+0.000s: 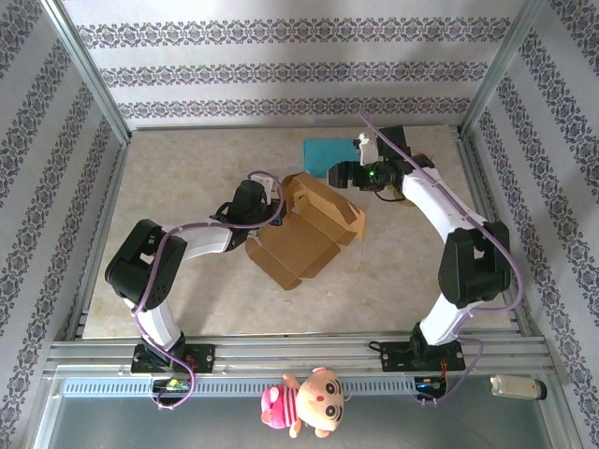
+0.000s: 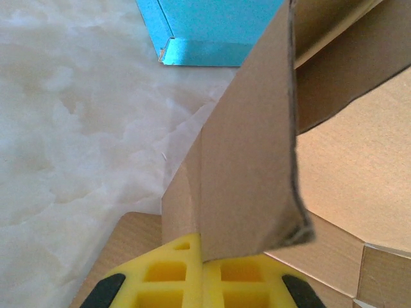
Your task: Fold the paper box
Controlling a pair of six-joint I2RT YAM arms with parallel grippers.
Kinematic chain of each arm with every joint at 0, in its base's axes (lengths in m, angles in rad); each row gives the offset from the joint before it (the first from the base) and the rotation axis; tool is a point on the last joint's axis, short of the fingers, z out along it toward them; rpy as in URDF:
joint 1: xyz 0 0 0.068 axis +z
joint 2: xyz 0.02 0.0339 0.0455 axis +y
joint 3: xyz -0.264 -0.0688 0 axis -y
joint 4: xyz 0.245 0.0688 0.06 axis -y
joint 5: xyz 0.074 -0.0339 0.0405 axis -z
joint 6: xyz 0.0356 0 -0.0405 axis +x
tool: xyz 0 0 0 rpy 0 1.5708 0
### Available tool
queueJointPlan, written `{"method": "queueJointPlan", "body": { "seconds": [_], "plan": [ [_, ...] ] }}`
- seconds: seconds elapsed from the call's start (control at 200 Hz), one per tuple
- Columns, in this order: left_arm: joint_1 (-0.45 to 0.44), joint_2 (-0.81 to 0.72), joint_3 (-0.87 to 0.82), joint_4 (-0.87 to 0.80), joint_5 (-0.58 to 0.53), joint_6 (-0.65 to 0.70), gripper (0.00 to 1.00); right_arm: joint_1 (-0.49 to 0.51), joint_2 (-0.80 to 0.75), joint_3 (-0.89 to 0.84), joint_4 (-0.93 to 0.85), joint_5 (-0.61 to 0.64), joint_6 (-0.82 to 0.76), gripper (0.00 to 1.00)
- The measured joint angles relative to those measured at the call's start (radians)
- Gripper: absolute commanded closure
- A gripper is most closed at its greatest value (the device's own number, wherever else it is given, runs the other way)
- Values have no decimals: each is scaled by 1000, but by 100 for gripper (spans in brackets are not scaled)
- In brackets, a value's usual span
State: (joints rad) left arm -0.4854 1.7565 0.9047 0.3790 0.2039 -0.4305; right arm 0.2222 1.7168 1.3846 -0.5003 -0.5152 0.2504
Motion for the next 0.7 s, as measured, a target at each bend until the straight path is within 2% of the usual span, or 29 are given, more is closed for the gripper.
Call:
{"method": "queueJointPlan", "body": {
  "seconds": [0.34,0.7],
  "plan": [
    [0,1,18,-25,1,5,100,0,47,-15,-4,-74,26,21],
    [-13,12,37,-36,-6,6,100,-4,52,-12,-3,-102,81,14]
  ]
}}
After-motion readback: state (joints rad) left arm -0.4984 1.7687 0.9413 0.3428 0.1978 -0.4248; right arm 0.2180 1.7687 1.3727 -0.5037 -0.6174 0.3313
